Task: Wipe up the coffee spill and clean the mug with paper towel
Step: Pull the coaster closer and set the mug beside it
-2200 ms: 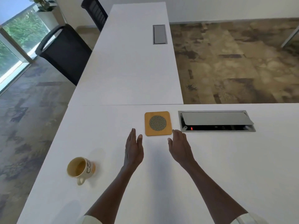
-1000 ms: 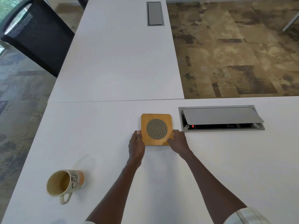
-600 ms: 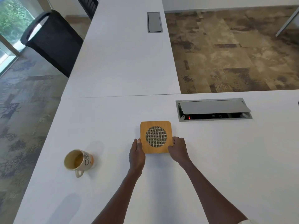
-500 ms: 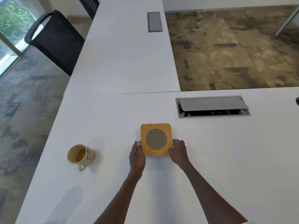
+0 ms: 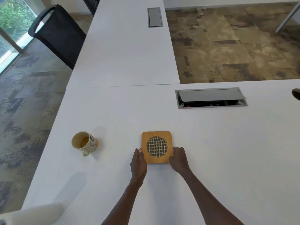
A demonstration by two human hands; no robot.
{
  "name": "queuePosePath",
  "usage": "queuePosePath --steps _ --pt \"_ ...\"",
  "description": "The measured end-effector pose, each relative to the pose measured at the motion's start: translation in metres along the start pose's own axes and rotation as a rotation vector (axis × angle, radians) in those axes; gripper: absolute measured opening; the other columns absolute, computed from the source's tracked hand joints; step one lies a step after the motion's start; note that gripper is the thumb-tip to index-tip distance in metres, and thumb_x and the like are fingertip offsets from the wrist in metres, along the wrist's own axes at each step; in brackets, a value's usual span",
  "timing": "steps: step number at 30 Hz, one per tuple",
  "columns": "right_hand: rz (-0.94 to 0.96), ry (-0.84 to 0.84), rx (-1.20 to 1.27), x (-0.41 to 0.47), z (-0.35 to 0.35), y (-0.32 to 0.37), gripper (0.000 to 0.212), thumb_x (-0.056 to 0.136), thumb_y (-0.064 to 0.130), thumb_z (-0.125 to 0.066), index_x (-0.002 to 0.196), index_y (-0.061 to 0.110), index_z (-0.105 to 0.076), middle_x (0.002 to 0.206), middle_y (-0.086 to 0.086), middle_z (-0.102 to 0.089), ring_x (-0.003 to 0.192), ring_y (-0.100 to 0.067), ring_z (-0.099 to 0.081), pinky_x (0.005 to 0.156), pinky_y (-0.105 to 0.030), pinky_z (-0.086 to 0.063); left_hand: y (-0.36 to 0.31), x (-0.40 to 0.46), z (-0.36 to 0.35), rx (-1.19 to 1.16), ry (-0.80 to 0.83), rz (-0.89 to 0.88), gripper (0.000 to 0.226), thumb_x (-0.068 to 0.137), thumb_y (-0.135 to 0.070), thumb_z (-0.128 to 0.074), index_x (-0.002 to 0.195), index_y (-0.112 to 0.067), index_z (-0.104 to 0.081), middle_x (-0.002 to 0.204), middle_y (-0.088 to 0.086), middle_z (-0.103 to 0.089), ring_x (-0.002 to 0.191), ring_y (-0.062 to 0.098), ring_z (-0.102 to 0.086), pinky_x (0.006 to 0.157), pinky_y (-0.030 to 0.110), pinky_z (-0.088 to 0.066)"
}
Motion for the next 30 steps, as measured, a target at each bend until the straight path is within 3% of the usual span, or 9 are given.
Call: queuePosePath --steps 3,6,10,13,18,22,24,27,30 --pt "0.005 0.007 -0.02 -0.003 -0.006 -0.003 0.05 0.084 -0.001 -0.049 0.134 0.001 -0.046 0.128 -0.014 -0.045 0.121 -0.028 -0.048 0.102 -0.036 -0.042 0.008 -0.003 0.003 0.008 0.001 -0.007 0.04 0.109 -0.038 -0.032 0.111 -0.01 -0.06 0.105 0.006 -0.067 0.105 0.029 -0.058 0.091 0.042 -0.044" --pt "0.01 0.012 -0.038 -0.005 -0.012 -0.006 0.045 0.083 -0.002 -0.049 0.127 0.001 -0.05 0.122 -0.014 -0.047 0.117 -0.029 -0.05 0.098 -0.035 -0.043 0.015 -0.005 0.006 0.034 -0.015 -0.028 0.037 0.109 -0.036 -0.032 0.088 -0.013 -0.051 0.083 -0.001 -0.058 0.082 0.021 -0.052 0.072 0.035 -0.042" --pt "0.003 0.013 -0.042 -0.009 -0.015 -0.009 0.042 0.082 -0.003 -0.048 0.124 0.001 -0.053 0.121 -0.014 -0.047 0.115 -0.029 -0.05 0.097 -0.037 -0.044 0.021 -0.009 0.007 0.062 -0.008 -0.061 0.036 0.109 -0.035 -0.033 0.086 -0.012 -0.048 0.079 -0.003 -0.055 0.074 0.015 -0.049 0.069 0.029 -0.041" --pt "0.009 0.014 -0.054 -0.011 -0.015 -0.009 0.043 0.083 -0.002 -0.048 0.126 0.001 -0.051 0.123 -0.015 -0.047 0.117 -0.03 -0.049 0.099 -0.038 -0.044 0.021 -0.011 0.006 0.064 0.016 -0.101 0.034 0.11 -0.034 -0.034 0.086 -0.014 -0.047 0.077 -0.005 -0.055 0.073 0.015 -0.049 0.069 0.031 -0.041" --pt "0.006 0.034 -0.143 -0.013 -0.016 -0.007 0.035 0.085 0.001 -0.045 0.119 -0.001 -0.051 0.122 -0.016 -0.044 0.117 -0.032 -0.045 0.094 -0.034 -0.042 0.023 -0.013 0.006 0.12 0.072 -0.167 0.034 0.107 -0.036 -0.042 0.094 -0.006 -0.047 0.085 0.017 -0.06 0.072 0.019 -0.05 0.072 0.039 -0.044" --pt "0.041 0.037 -0.269 -0.016 -0.02 -0.005 0.022 0.088 0.004 -0.046 0.109 -0.001 -0.049 0.122 -0.017 -0.041 0.113 -0.032 -0.043 0.088 -0.034 -0.041 0.021 -0.012 0.005 0.239 0.149 -0.203 0.03 0.105 -0.043 -0.046 0.091 -0.017 -0.043 0.072 -0.006 -0.06 0.064 0.014 -0.054 0.063 0.03 -0.04" --pt "0.046 0.041 -0.303 -0.015 -0.021 -0.002 0.02 0.089 0.005 -0.047 0.108 -0.002 -0.048 0.122 -0.018 -0.041 0.112 -0.032 -0.044 0.084 -0.032 -0.04 0.021 -0.012 0.008 0.24 0.169 -0.183 0.033 0.102 -0.05 -0.046 0.1 -0.017 -0.049 0.081 -0.01 -0.063 0.074 0.018 -0.06 0.07 0.03 -0.043" --pt "0.056 0.022 -0.277 -0.015 -0.02 0.007 0.02 0.089 0.006 -0.049 0.107 -0.001 -0.047 0.12 -0.019 -0.042 0.109 -0.032 -0.043 0.078 -0.03 -0.035 0.021 -0.005 0.032 0.134 -0.034 -0.116 0.047 0.104 -0.035 -0.055 0.14 -0.005 -0.053 0.125 0.002 -0.066 0.123 0.026 -0.061 0.098 0.027 -0.041" --pt "0.09 -0.067 -0.269 -0.011 -0.013 0.011 0.025 0.088 0.006 -0.053 0.11 -0.003 -0.049 0.119 -0.022 -0.045 0.109 -0.036 -0.043 0.078 -0.03 -0.033 0.013 0.002 0.063 0.015 -0.346 -0.081 0.028 0.101 -0.018 -0.06 0.125 -0.004 -0.065 0.122 0.011 -0.071 0.119 0.028 -0.064 0.092 0.02 -0.037"
Point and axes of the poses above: each hand's wrist, its own x-axis towards the middle knuckle, its own z-axis out of the back of the hand, y = z × x, the point moved 3 cm from there along x, towards the middle knuckle
